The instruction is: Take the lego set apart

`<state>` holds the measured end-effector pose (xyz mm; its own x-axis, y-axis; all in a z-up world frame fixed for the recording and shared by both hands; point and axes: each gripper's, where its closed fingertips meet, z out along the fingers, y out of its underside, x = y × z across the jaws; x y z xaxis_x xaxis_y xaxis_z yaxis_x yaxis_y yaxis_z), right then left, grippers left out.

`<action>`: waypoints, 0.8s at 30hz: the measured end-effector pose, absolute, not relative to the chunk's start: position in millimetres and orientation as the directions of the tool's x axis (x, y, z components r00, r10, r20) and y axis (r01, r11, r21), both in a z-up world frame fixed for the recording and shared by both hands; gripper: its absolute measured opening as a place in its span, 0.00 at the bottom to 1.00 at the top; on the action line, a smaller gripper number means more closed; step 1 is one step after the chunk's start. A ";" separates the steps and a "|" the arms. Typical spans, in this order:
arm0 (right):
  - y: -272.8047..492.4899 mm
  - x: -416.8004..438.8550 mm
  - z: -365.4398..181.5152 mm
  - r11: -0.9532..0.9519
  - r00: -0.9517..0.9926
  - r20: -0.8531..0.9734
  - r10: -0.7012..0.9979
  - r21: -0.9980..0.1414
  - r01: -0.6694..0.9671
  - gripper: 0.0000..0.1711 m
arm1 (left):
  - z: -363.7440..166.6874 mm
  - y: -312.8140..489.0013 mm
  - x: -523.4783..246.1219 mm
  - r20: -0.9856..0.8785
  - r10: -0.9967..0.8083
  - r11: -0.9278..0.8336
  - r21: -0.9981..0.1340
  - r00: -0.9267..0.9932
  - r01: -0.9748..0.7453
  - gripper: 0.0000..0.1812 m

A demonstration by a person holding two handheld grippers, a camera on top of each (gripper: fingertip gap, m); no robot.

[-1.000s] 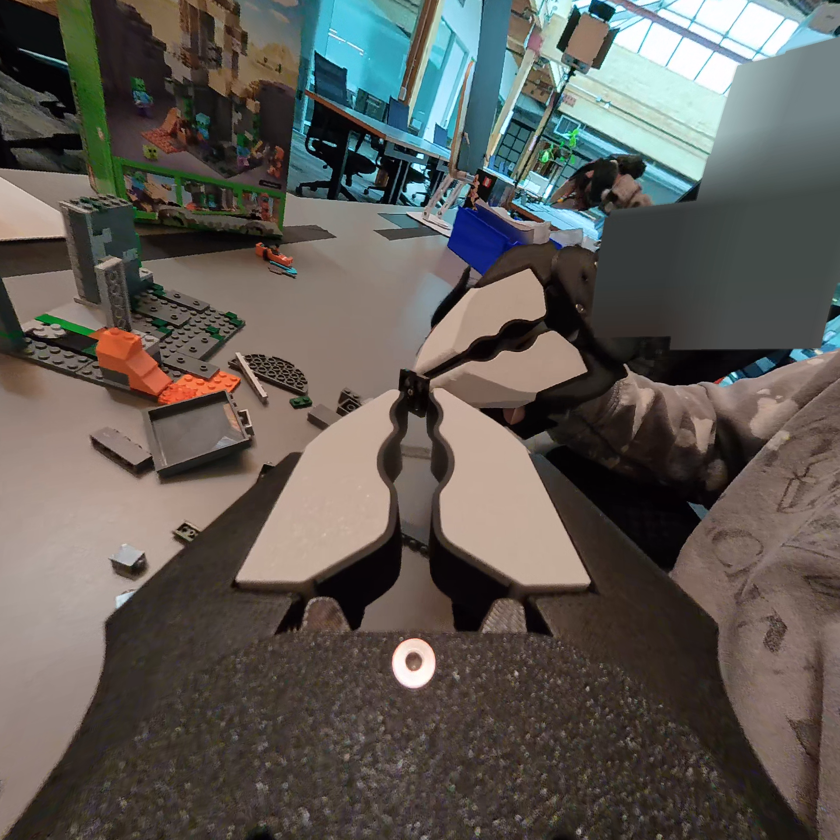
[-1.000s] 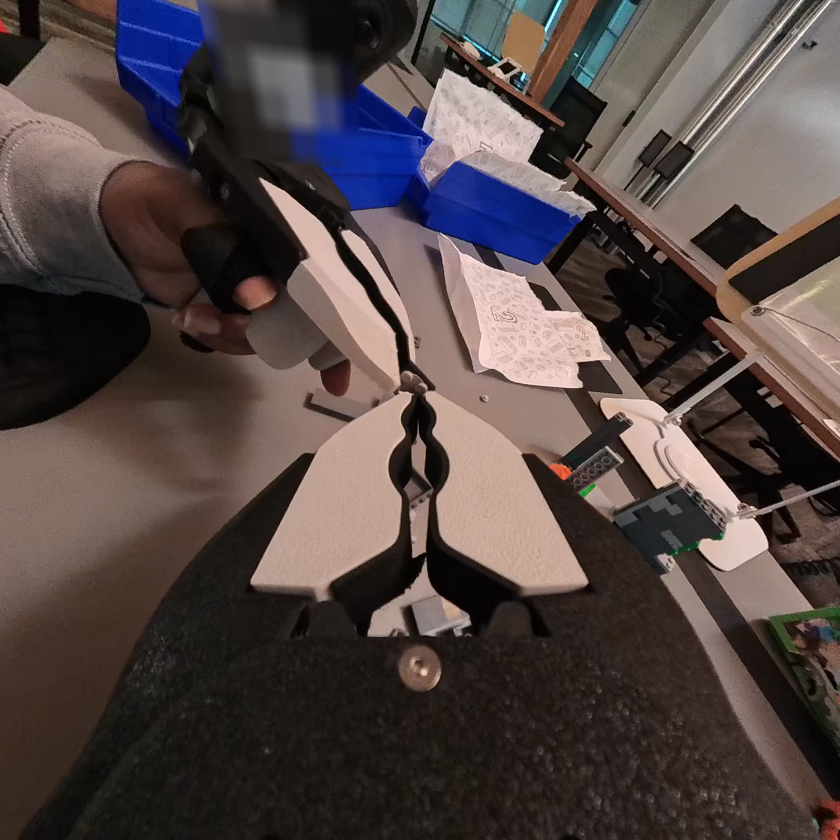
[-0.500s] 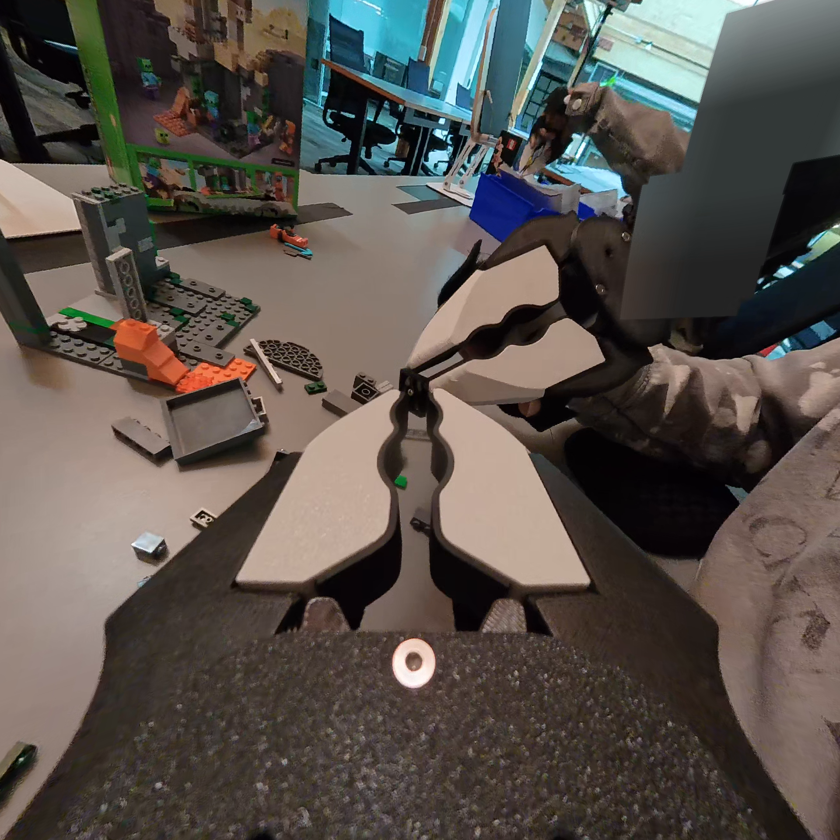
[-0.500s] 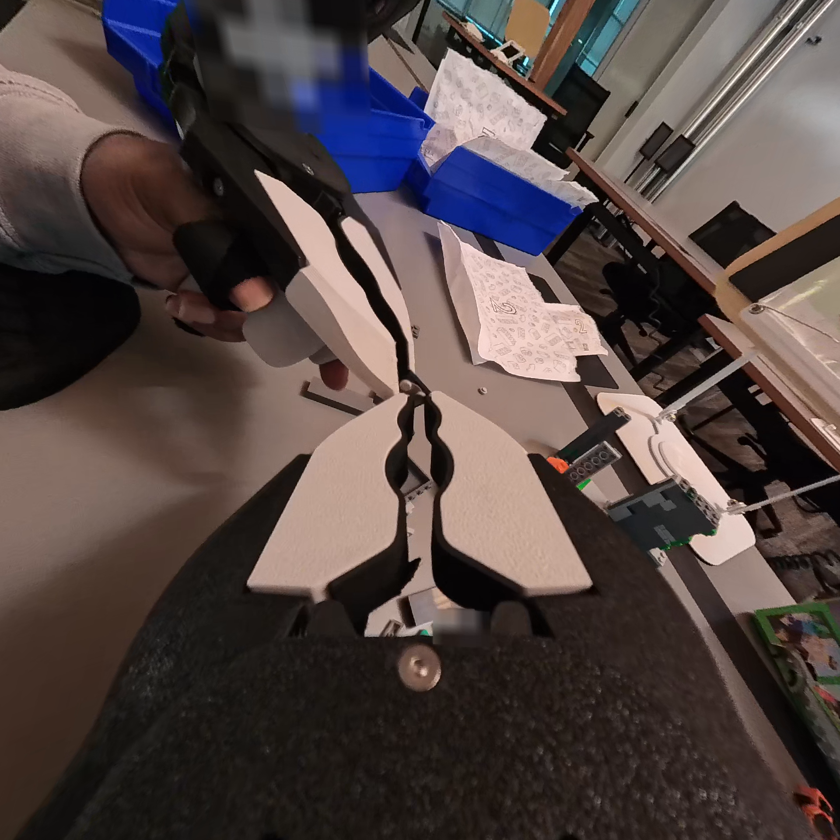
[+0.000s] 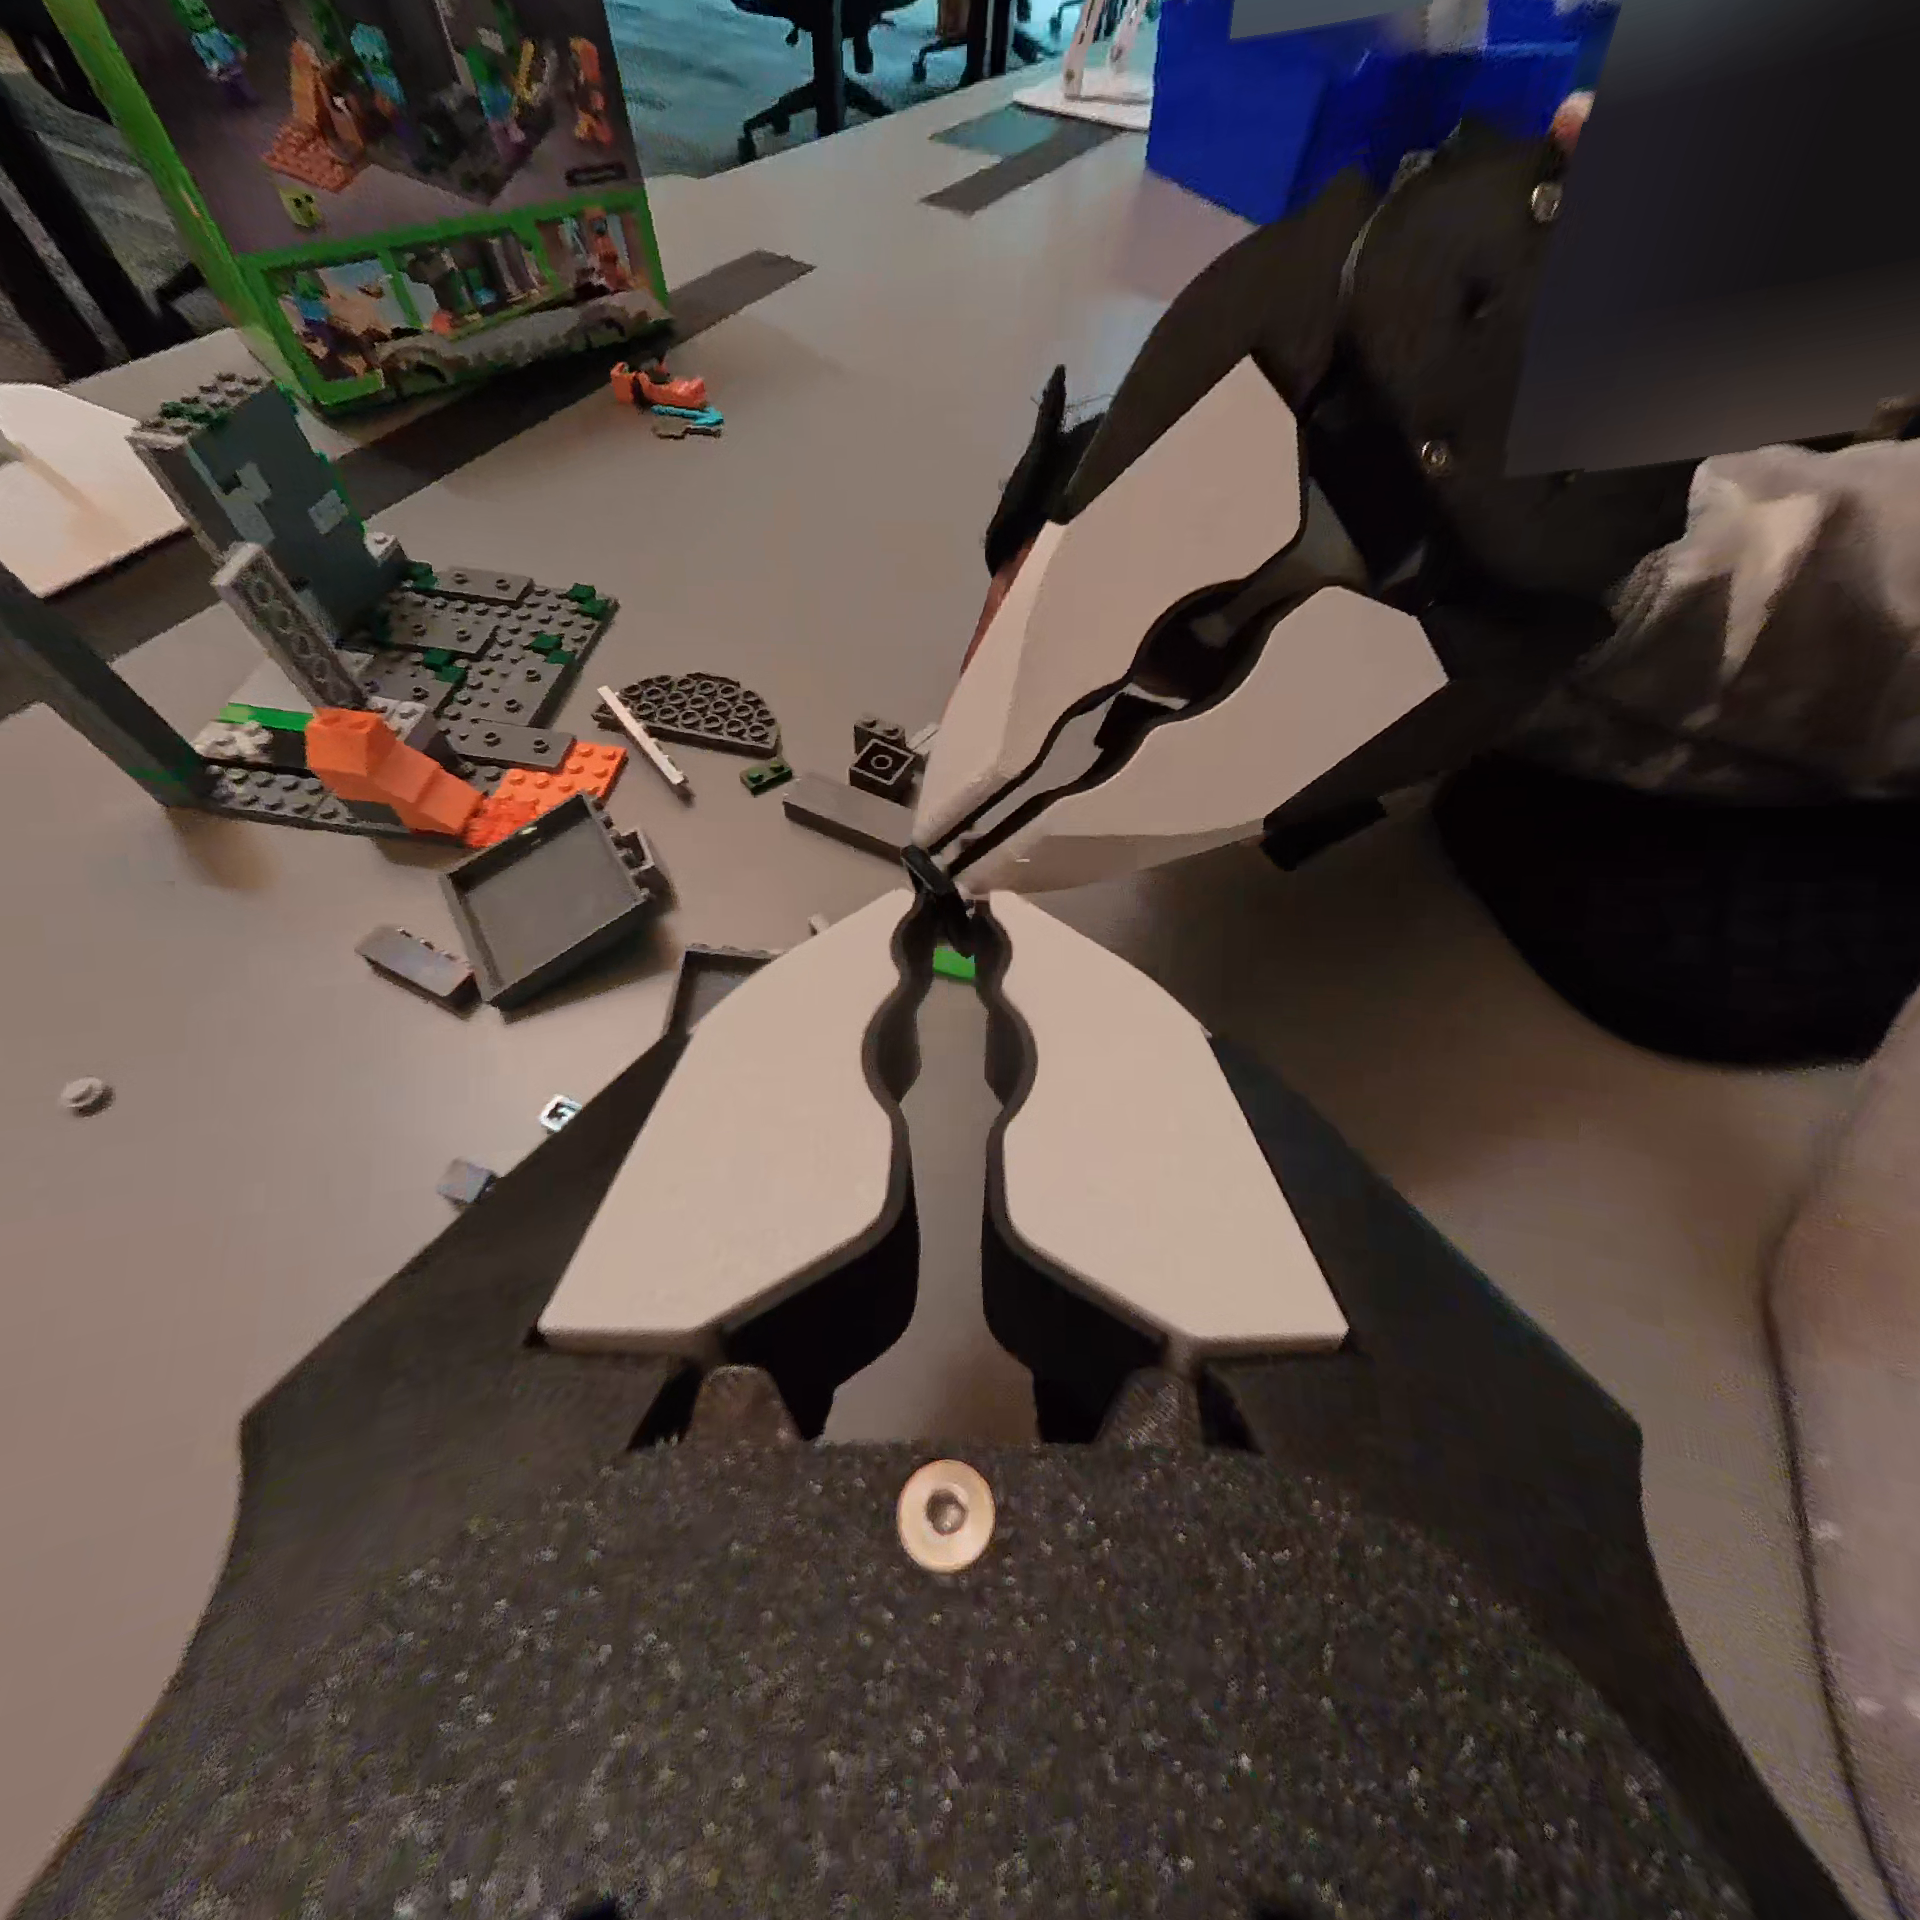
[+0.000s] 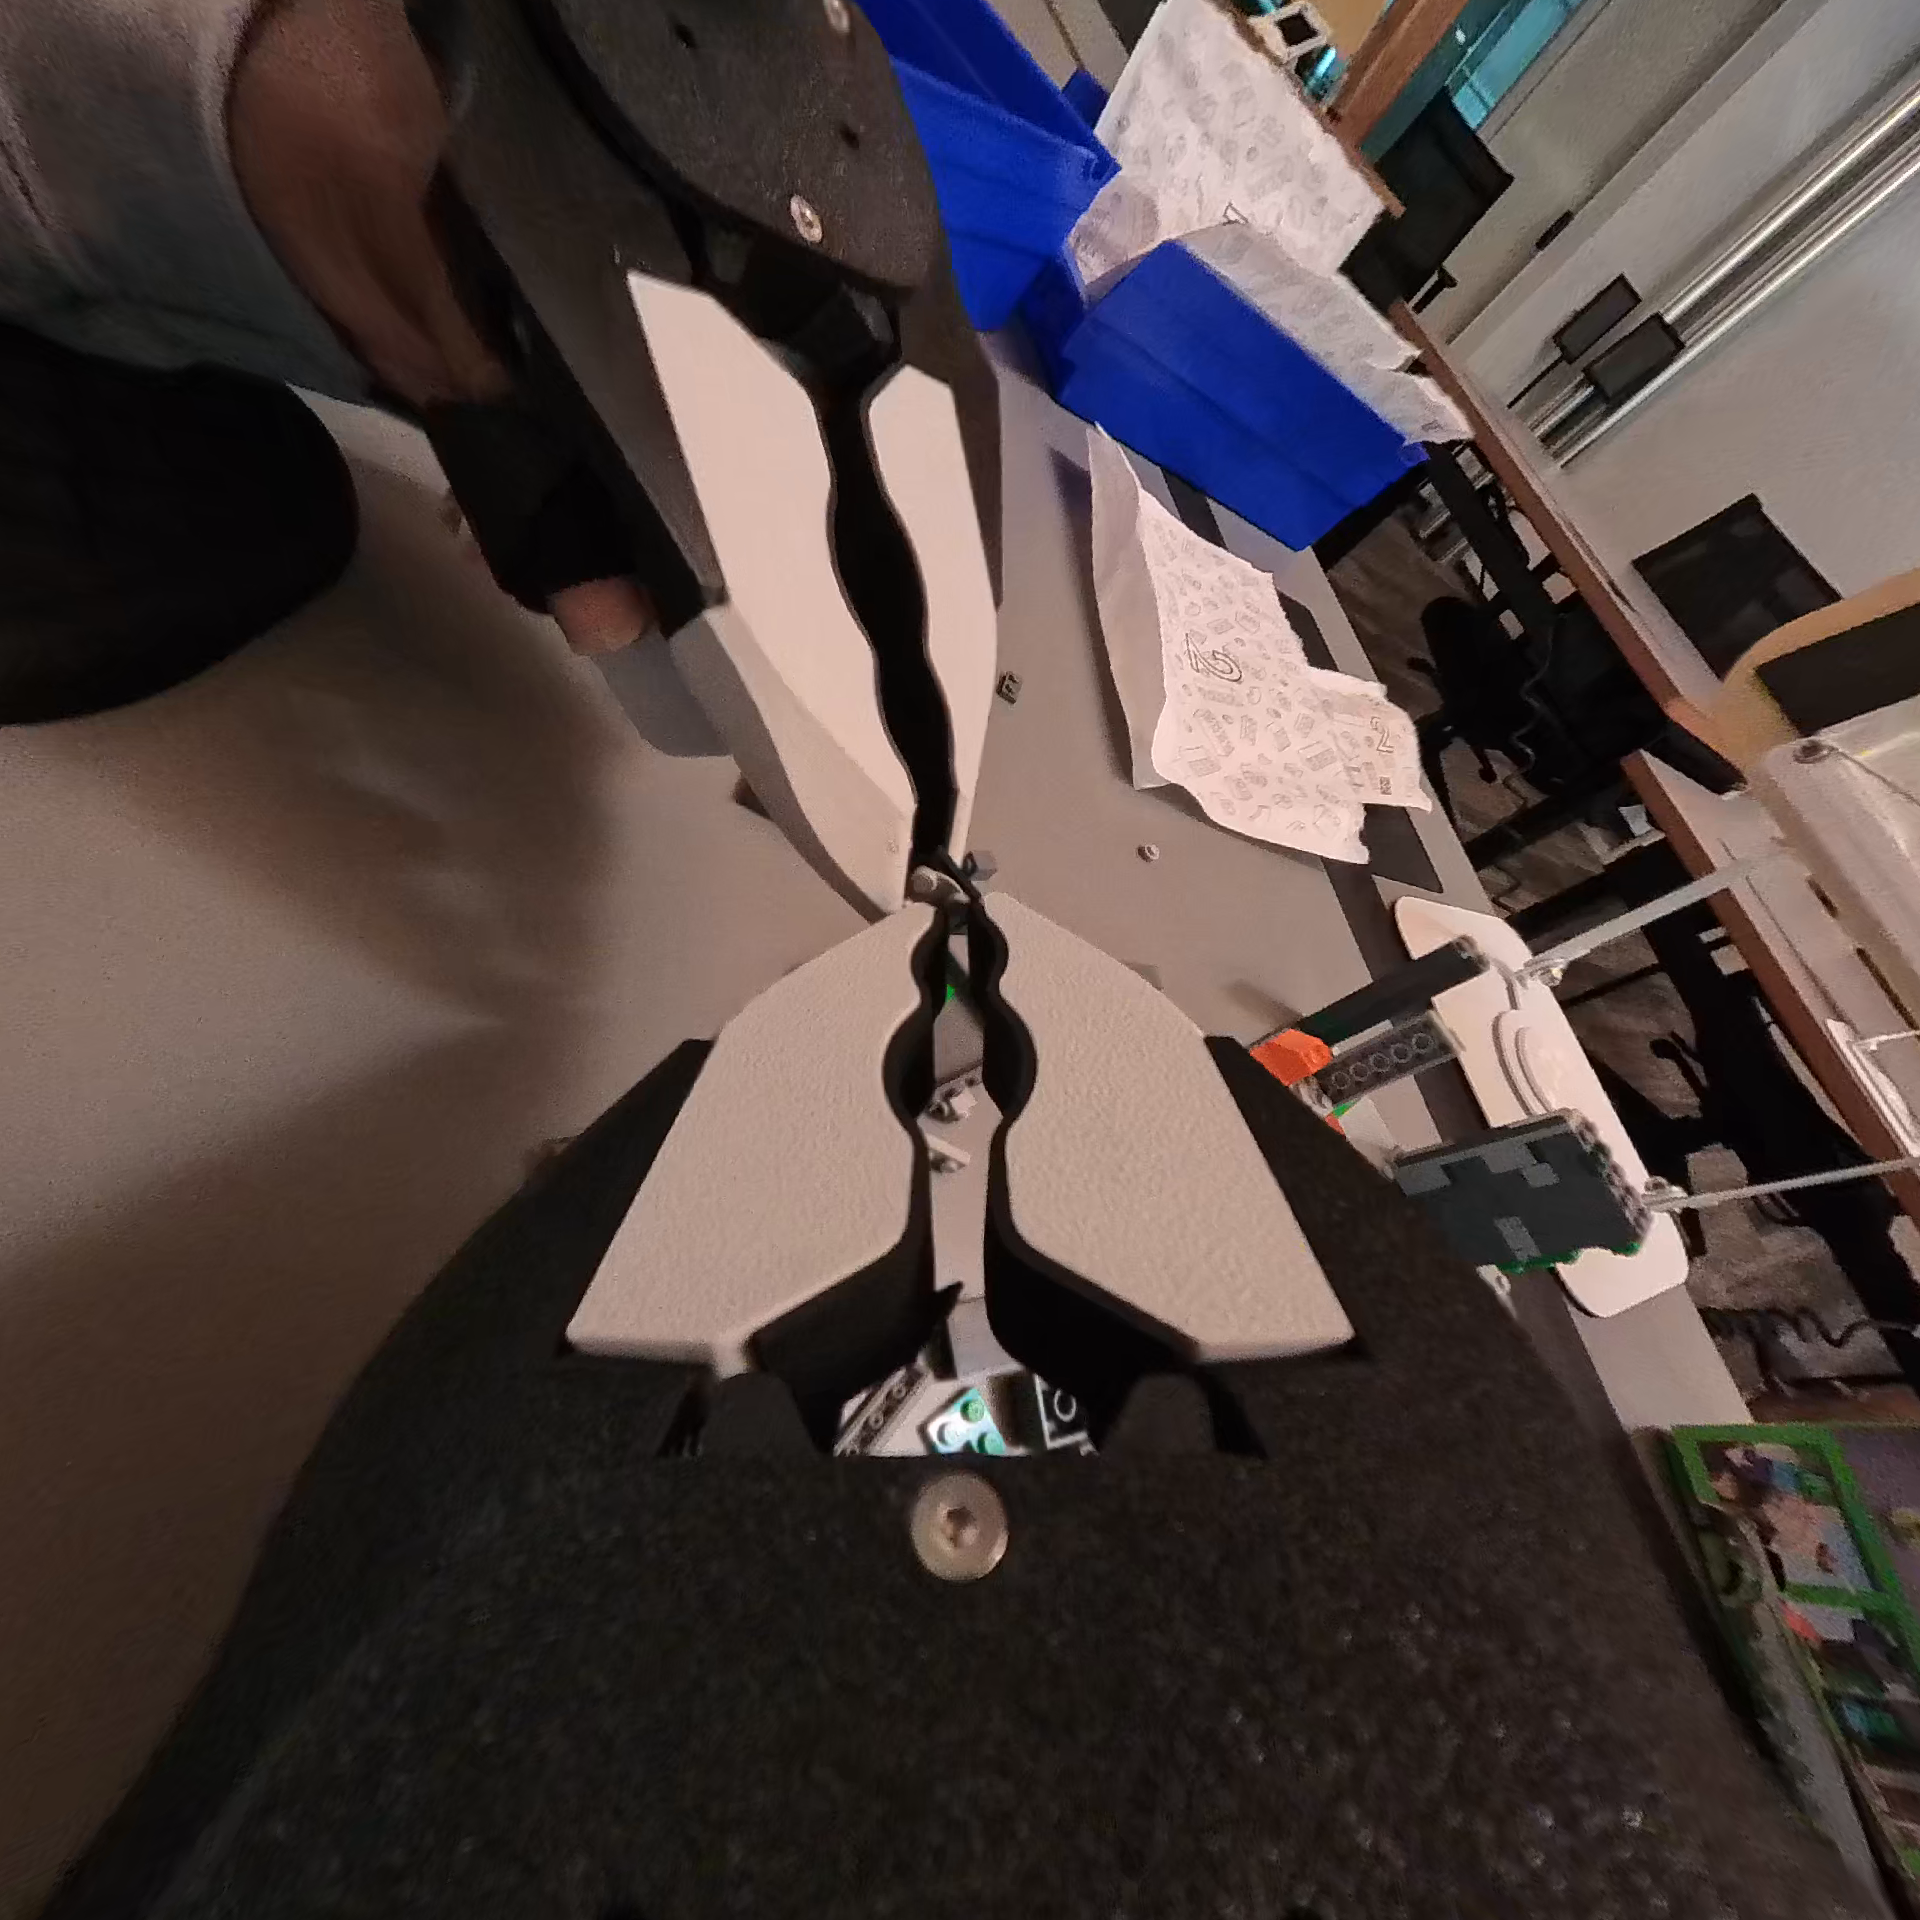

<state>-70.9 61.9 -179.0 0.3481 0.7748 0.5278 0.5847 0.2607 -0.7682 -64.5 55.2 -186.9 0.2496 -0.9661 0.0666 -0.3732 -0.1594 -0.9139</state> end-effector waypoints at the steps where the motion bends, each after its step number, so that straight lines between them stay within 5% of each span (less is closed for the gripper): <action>1: 61.1 -71.9 -179.0 0.258 0.349 0.520 0.780 -0.775 0.578 0.02 | -189.1 56.4 -64.7 0.042 -0.965 -0.145 -0.909 0.260 -0.391 0.04; 21: 69.9 -67.0 -185.2 0.089 0.427 0.326 0.843 -0.868 0.488 0.00 | -186.3 64.6 -68.1 0.087 -0.956 -0.180 -0.928 0.279 -0.326 0.03; 24: 67.0 -67.7 -185.4 0.046 0.410 0.247 0.878 -0.896 0.441 0.12 | -187.3 61.5 -68.1 0.063 -0.963 -0.154 -0.927 0.261 -0.343 0.03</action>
<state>-67.7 67.0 -185.4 0.4096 0.8783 0.2466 0.4415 0.0457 -0.8961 -68.1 61.5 -187.3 0.2608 -0.9633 0.0632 -0.3432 -0.1537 -0.9266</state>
